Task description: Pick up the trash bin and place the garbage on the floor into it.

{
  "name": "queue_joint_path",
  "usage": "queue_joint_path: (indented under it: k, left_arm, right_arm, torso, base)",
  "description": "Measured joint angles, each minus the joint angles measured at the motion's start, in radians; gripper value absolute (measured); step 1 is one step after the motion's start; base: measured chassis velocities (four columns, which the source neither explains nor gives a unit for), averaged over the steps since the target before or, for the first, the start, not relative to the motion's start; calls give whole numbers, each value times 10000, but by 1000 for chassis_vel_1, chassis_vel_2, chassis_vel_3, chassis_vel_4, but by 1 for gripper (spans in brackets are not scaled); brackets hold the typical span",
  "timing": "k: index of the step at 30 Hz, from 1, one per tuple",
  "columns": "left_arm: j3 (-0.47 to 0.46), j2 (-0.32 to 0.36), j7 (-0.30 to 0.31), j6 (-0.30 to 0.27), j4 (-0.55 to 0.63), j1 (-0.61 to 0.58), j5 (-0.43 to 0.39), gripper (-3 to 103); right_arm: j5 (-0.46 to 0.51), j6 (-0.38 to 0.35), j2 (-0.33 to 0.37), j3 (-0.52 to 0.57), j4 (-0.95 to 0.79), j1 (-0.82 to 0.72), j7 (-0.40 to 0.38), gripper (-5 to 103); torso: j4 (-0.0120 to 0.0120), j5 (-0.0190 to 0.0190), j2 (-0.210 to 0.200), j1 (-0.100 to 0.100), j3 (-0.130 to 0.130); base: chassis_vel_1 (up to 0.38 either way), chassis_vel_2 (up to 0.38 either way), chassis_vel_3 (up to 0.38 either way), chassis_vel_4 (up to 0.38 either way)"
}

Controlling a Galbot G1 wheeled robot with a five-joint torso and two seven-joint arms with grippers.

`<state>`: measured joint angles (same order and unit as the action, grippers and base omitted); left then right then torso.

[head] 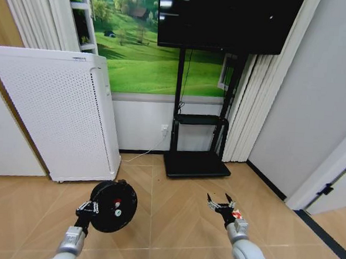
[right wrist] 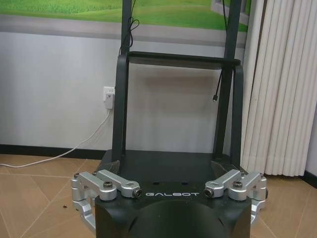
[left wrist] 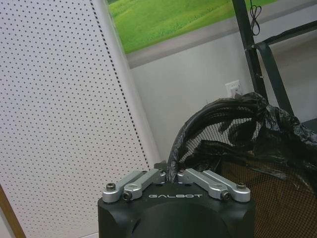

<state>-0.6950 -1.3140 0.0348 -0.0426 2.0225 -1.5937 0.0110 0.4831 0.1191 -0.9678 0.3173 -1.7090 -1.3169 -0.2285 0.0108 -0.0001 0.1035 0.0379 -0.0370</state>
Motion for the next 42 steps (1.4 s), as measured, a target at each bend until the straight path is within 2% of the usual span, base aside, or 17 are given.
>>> queue_joint_path:
  k: [15,17,18,27,29,30,42]
  left_arm:
    - [172,82,5,-42,-267,233,-28,4]
    - [215,83,3,-57,-316,279,-25,4]
    - [229,87,1,-75,-342,292,-25,4]
    - [296,120,-10,-138,-471,385,-21,4]
    - [315,113,-16,-152,-541,401,-7,4]
    - [328,77,-17,-153,-561,399,17,4]
    - [358,62,-14,-173,-613,411,52,4]
  right_arm:
    - [34,49,-11,-442,740,551,36,100]
    - [16,103,-12,-506,897,651,55,100]
    - [5,117,-16,-548,967,697,62,100]
    - [-123,251,-79,-801,1417,1041,42,100]
    - [-327,492,-114,-828,1625,1093,558,100]
    - [-697,1072,-180,-895,2054,1216,944,100]
    - [-529,715,-211,-1295,2700,1614,877,100]
  torso:
    - [4,4,0,2,-2]
    - [1,-12,0,2,-1]
    - [1,3,0,0,0]
    - [3,3,0,1,0]
    - [7,-3,-1,3,-2]
    - [1,4,0,2,0]
    - [0,0,0,1,1]
  base:
    - [-167,-171,161,169]
    - [-254,-274,268,273]
    - [-260,-272,269,283]
    - [-336,-336,323,316]
    - [-232,-283,257,207]
    - [-21,-101,37,50]
    - [-1,82,10,-77]
